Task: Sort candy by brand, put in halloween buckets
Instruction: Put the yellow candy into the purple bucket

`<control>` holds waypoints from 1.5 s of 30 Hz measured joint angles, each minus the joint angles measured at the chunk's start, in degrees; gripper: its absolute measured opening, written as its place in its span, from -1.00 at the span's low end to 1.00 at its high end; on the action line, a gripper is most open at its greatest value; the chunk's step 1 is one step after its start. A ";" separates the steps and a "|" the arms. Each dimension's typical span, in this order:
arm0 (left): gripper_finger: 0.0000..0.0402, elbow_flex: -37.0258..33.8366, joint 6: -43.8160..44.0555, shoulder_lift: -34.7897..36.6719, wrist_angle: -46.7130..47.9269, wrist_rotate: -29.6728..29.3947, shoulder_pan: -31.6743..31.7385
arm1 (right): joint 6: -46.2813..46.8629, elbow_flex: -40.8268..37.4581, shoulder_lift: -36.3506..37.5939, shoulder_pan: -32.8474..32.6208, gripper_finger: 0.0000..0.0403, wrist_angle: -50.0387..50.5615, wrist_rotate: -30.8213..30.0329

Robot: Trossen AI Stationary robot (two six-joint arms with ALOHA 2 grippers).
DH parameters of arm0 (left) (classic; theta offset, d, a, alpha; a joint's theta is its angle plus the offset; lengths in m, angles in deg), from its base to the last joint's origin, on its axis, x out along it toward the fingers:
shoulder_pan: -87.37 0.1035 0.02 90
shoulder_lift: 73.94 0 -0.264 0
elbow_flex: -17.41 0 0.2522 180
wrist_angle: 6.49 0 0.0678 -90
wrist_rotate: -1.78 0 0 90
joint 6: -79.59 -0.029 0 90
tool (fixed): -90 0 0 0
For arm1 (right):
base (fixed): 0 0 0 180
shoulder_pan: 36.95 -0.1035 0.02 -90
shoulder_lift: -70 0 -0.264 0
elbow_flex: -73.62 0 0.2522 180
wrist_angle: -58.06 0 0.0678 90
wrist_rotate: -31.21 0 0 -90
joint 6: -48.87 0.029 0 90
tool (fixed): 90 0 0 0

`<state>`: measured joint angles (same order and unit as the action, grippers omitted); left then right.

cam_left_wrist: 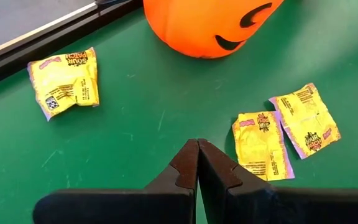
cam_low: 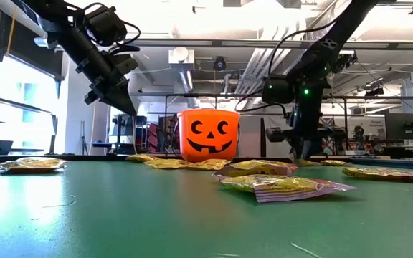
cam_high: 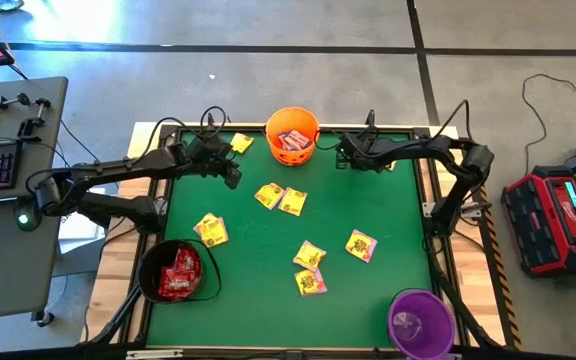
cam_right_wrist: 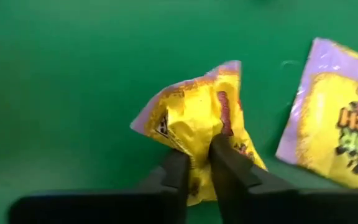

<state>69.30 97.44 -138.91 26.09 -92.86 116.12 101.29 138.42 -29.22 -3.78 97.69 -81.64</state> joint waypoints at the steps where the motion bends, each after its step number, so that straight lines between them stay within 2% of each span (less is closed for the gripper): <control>1: -1.00 0.00 -0.02 0.00 -0.04 0.00 0.00 | -0.20 -0.07 0.48 -0.16 -0.84 0.05 0.62; 4: -1.00 0.00 -0.02 0.00 -0.17 -0.01 0.00 | -1.73 -0.18 3.08 -0.71 -0.96 0.30 2.04; 9: -1.00 0.00 -0.02 0.00 -0.21 -0.02 0.00 | -5.71 -0.18 10.80 -1.32 -0.95 0.14 7.83; 14: -1.00 0.00 -0.05 0.00 -0.30 -0.04 0.00 | -9.04 0.10 22.23 -4.18 -0.98 1.69 18.78; 18: -1.00 0.00 -0.50 0.00 -0.41 -0.04 0.00 | -10.74 5.26 30.45 -9.49 -0.99 12.51 28.17; 23: -1.00 0.00 -1.97 0.01 -1.28 -0.14 0.06 | -9.61 18.16 34.52 -20.52 -0.99 34.03 34.02; 28: -1.00 0.00 -2.10 0.02 -2.08 -0.40 0.11 | -1.05 29.96 33.94 -33.36 -1.00 48.84 41.46; 32: -1.00 0.00 -2.07 0.02 -2.05 -0.42 0.11 | 13.44 33.58 34.00 -43.67 -1.00 51.68 47.82; 39: -1.00 0.00 -2.05 0.02 -2.03 -0.44 0.11 | 33.55 30.60 33.93 -60.15 -1.00 49.47 57.84; 45: -1.00 0.00 -2.05 0.02 -2.01 -0.46 0.11 | 37.62 23.04 33.90 -68.97 -1.00 41.34 59.65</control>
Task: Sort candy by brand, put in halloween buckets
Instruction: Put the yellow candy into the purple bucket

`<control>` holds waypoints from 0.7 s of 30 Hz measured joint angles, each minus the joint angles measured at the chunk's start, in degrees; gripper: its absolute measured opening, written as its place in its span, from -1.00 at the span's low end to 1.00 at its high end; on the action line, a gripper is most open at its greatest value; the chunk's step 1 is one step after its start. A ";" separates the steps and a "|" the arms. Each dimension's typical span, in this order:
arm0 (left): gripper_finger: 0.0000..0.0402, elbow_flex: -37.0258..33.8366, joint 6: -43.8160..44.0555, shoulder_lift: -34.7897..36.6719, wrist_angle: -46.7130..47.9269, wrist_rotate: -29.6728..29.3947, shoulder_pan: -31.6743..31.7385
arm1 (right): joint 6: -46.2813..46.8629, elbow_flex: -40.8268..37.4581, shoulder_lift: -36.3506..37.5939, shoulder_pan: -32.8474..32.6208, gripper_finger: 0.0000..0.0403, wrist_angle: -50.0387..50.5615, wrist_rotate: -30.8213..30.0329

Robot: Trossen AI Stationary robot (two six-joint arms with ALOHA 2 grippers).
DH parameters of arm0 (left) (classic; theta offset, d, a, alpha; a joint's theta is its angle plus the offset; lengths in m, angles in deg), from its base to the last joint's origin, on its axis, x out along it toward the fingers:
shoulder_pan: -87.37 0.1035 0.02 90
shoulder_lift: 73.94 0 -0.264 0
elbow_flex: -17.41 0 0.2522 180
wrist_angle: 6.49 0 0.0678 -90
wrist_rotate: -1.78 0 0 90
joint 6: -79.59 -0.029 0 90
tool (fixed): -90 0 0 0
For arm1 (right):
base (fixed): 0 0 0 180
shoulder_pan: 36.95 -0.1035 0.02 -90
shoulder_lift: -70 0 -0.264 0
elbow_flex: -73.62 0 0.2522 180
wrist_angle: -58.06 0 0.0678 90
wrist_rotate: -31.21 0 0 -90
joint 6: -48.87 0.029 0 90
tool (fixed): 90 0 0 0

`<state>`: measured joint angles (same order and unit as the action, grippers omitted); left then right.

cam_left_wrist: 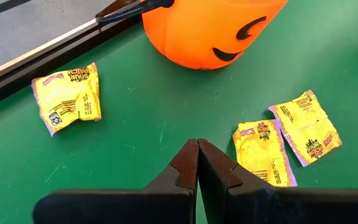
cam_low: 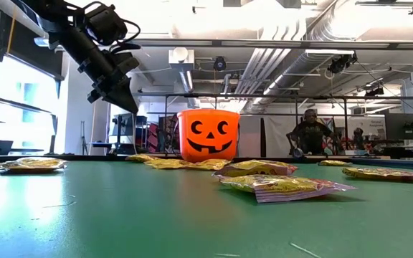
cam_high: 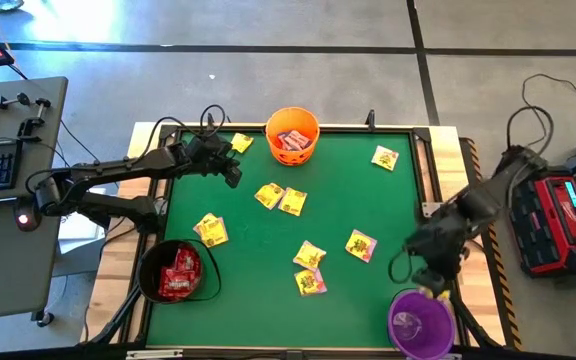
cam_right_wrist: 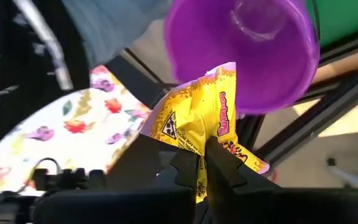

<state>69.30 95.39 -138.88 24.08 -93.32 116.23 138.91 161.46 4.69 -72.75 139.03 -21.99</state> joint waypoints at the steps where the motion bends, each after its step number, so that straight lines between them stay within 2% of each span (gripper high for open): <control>1: -1.00 0.00 0.00 0.00 0.00 0.00 0.00 | -0.03 -1.93 -0.13 -1.08 -1.00 -1.73 -0.43; 6: -1.00 0.00 0.02 0.00 0.10 0.00 -0.02 | -2.29 -11.10 -2.02 -6.30 -1.00 -12.98 -3.70; 10: -1.00 0.00 0.07 0.00 0.11 0.00 0.00 | -5.11 -15.44 -5.17 -9.66 -1.00 -21.30 -6.77; 13: -1.00 0.00 0.28 0.00 0.11 0.00 0.00 | -7.84 -16.63 -8.35 -11.16 -1.00 -22.30 -8.43; 21: -1.00 0.00 0.57 0.00 0.09 -0.02 0.00 | -12.48 -16.87 -15.24 -12.43 -1.00 -21.58 -19.67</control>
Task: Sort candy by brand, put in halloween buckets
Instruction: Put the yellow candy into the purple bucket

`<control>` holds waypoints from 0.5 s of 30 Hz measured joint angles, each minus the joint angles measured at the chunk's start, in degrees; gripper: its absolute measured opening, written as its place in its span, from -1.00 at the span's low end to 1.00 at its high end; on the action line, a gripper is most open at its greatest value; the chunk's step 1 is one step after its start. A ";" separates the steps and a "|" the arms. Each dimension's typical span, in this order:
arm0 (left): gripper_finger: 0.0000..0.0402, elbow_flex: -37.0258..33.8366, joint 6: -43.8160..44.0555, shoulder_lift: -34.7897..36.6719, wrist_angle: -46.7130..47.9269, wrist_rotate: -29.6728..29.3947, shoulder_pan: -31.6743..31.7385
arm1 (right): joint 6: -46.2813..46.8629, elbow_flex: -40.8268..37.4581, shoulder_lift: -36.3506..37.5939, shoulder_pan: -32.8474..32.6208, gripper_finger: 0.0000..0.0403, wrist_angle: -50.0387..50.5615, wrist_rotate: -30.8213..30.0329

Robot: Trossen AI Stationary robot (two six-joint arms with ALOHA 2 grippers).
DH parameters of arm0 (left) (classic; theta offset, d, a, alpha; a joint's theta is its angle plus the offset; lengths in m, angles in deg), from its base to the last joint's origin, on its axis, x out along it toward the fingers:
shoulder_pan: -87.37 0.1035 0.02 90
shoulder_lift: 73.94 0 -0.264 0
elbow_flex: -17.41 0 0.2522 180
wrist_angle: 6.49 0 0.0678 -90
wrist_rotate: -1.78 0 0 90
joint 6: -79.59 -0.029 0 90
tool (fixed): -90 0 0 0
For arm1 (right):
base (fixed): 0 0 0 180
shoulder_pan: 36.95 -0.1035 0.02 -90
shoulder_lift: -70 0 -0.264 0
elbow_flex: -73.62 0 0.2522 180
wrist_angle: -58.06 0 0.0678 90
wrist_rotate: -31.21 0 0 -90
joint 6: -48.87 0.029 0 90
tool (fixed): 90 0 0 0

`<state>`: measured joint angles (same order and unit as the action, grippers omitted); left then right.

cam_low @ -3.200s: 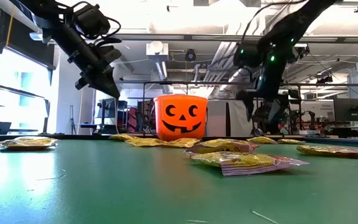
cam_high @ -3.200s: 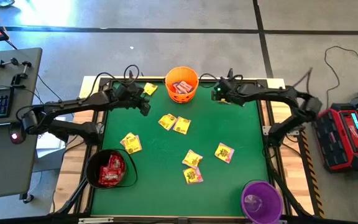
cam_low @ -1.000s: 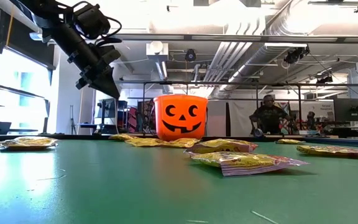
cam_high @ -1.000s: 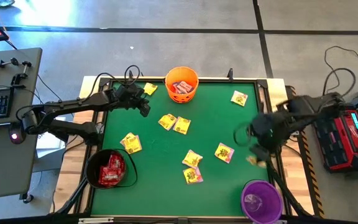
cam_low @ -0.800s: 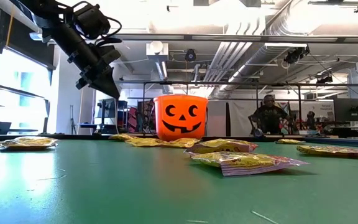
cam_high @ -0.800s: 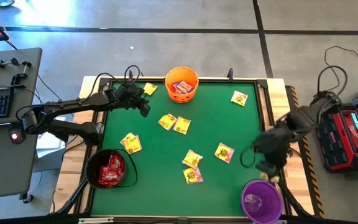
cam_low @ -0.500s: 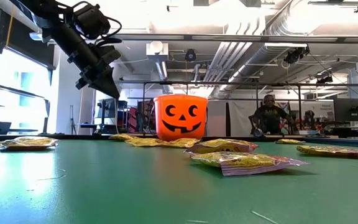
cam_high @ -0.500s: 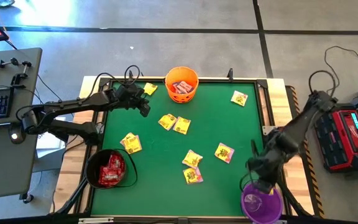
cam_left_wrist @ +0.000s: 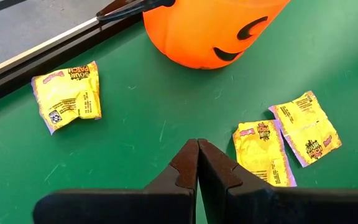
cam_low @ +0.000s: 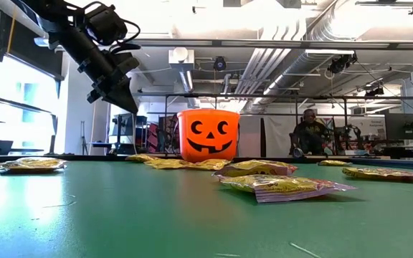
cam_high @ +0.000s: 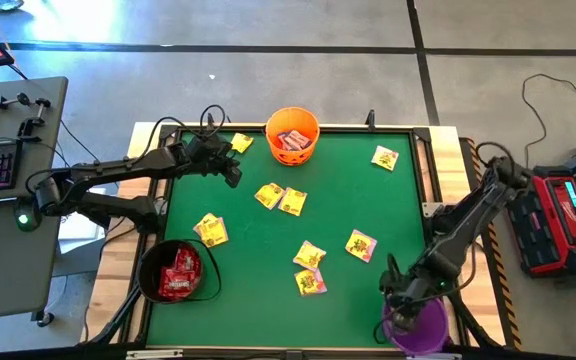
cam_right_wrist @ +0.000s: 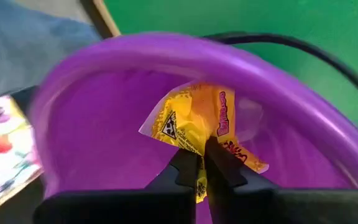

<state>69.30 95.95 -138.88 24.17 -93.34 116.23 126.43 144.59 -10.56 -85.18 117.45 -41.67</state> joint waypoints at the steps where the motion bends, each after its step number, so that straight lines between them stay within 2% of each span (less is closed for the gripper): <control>1: -1.00 0.00 0.00 0.00 0.00 0.00 0.00 | -0.27 0.00 -0.77 0.03 -1.00 0.00 -0.82; 8: -1.00 0.00 0.00 0.00 0.00 0.00 0.00 | 0.01 0.03 -2.37 -0.13 -1.00 3.30 -5.47; 15: -1.00 0.00 0.00 0.00 -0.02 0.00 0.00 | -1.92 0.04 -2.32 -1.82 -1.00 9.97 -4.20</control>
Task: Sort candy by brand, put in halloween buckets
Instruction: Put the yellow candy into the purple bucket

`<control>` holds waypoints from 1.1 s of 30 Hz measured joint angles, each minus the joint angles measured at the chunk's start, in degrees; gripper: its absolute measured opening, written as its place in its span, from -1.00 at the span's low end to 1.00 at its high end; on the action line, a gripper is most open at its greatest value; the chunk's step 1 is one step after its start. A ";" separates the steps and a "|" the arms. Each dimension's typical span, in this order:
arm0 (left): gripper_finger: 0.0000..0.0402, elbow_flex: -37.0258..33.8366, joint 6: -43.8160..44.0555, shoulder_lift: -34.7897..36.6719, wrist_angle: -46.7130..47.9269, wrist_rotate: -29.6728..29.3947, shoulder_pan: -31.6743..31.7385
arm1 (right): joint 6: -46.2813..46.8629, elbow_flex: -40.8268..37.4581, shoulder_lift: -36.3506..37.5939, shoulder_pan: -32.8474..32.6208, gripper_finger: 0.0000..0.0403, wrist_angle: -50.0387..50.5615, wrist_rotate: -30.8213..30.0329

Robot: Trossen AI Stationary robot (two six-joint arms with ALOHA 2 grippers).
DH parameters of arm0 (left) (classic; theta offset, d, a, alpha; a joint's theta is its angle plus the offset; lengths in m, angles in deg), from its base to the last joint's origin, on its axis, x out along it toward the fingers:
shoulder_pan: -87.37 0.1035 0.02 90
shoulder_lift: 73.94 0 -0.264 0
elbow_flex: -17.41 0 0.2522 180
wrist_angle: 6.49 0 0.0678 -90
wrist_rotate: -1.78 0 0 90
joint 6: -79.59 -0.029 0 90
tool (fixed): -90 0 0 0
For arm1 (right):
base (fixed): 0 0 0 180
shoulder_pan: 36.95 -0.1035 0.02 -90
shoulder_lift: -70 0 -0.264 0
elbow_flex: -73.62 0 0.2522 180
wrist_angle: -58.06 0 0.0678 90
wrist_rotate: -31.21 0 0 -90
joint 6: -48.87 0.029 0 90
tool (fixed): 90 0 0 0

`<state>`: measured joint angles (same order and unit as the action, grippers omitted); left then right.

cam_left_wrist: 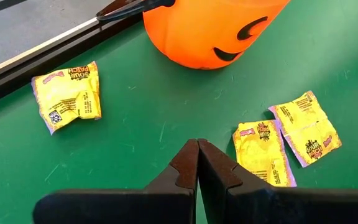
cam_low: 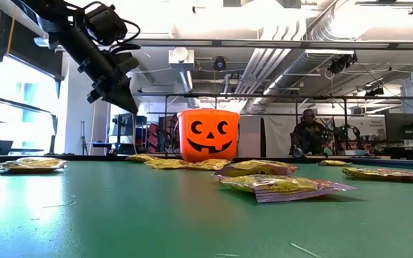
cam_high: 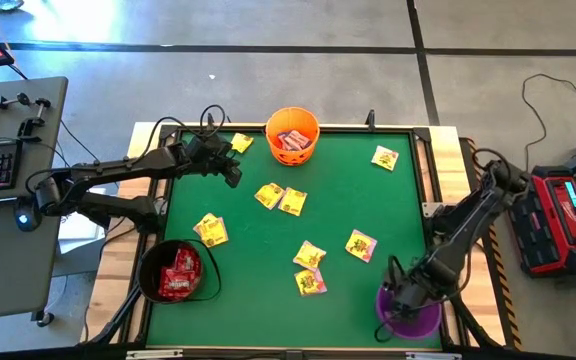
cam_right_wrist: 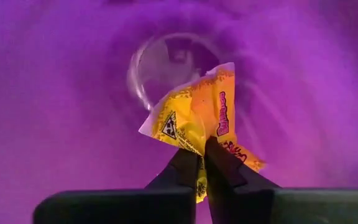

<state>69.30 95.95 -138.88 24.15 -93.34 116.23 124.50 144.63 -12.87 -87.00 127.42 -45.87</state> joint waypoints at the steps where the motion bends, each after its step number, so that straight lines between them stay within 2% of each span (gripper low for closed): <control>1: -1.00 0.00 0.00 0.00 0.02 0.00 0.00 | -0.31 0.00 0.00 -0.41 -1.00 0.47 0.23; 8: -1.00 0.00 0.04 0.00 0.00 0.00 0.00 | -2.31 0.00 0.02 -1.90 -0.92 2.88 1.30; 12: -1.00 0.00 0.04 0.00 -0.01 0.00 0.00 | -2.61 0.55 0.02 -1.87 -0.70 2.42 2.10; 17: -1.00 0.00 0.03 0.00 -0.02 0.00 0.00 | -4.03 4.88 0.02 -1.70 -0.38 2.83 0.78; 21: -1.00 0.00 0.02 0.00 -0.05 0.02 0.00 | -5.42 10.41 0.04 -1.70 -0.26 6.08 0.33; 27: -1.00 -0.02 -1.28 0.00 -0.87 3.10 -0.02 | -5.20 21.43 0.04 -0.15 -0.36 18.88 0.08; 30: -1.00 -0.02 -1.53 0.00 -1.53 6.32 -0.02 | -7.09 27.03 0.07 3.05 -0.52 26.17 -1.57; 33: -1.00 -0.02 -1.98 0.00 -2.34 9.14 -0.02 | -10.17 30.98 0.34 7.63 -0.77 31.21 -6.19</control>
<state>69.28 93.98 -138.88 21.82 -84.20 116.21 114.34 175.61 -12.53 -79.36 158.63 -52.05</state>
